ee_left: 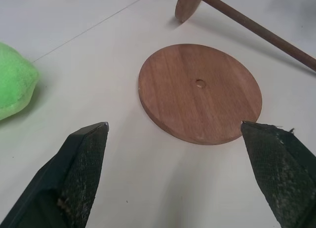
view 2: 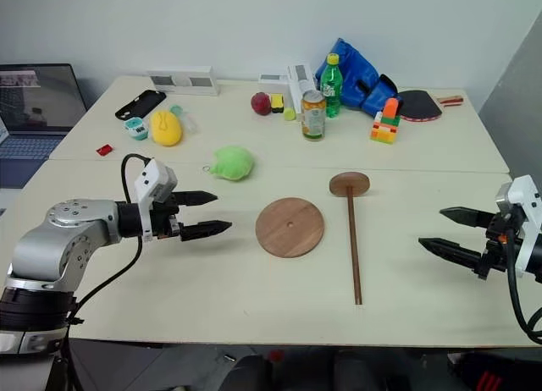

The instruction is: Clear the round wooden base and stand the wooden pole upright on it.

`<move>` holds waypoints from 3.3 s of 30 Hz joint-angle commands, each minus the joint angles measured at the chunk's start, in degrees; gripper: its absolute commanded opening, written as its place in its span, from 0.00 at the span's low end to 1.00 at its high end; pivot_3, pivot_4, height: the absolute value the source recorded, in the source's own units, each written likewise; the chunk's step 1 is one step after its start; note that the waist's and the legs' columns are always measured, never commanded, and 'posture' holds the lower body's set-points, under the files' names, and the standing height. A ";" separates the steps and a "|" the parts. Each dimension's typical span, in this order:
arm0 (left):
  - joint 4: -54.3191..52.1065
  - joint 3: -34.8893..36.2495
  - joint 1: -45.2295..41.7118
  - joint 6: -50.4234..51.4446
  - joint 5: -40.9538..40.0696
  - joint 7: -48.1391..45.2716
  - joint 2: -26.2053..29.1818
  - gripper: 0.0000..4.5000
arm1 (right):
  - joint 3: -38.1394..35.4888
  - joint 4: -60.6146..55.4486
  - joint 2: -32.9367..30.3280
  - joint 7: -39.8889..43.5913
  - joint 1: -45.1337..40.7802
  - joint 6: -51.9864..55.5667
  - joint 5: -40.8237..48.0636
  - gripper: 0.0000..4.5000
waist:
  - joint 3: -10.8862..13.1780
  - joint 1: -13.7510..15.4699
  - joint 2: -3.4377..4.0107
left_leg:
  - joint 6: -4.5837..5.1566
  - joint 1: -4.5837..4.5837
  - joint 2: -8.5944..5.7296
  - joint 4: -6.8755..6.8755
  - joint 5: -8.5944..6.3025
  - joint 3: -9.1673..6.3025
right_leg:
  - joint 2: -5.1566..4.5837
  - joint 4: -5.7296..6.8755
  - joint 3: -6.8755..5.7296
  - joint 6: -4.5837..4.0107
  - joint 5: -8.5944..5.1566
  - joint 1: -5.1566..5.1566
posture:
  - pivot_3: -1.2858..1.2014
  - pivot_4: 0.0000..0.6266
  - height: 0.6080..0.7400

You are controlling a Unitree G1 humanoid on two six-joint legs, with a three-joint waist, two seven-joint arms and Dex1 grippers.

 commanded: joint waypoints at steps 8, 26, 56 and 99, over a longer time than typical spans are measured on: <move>-5.04 2.33 3.17 -1.97 -1.58 0.46 0.81 0.99 | 2.85 0.43 0.22 -1.83 -2.23 -0.44 -1.39 1.00 | 0.01 0.00 -0.01 | 0.00 0.01 0.00 -0.01 0.00 0.01 | 0.00 0.00 0.01 0.00 0.00 0.00 | 0.52 0.24 1.00; -8.22 3.07 2.79 2.22 -8.02 -4.45 3.30 0.99 | 6.90 1.90 0.58 -4.90 -5.38 0.99 -2.49 1.00 | 0.01 -0.03 0.00 | 0.00 0.01 0.00 -0.01 0.00 0.00 | 0.00 0.01 0.01 0.00 0.00 -0.01 | 0.52 0.24 1.00; -10.74 -7.38 -4.20 2.93 -10.74 -15.08 3.11 0.99 | 27.81 21.40 12.16 -14.08 -36.26 29.67 4.75 1.00 | 0.11 -0.34 0.08 | 0.01 -0.17 0.01 -0.02 0.00 0.00 | 0.04 -0.01 0.00 -0.01 0.00 -0.21 | 0.52 0.24 1.00; -13.58 -4.26 0.22 3.39 -11.45 -12.43 4.67 1.00 | 38.01 53.91 27.14 5.85 -52.75 18.19 -13.52 0.54 | 0.14 -2.11 0.15 | 0.06 -1.44 -0.04 0.94 -0.02 -0.11 | 0.06 0.97 -0.06 -0.02 0.01 -1.48 | 0.52 0.24 1.00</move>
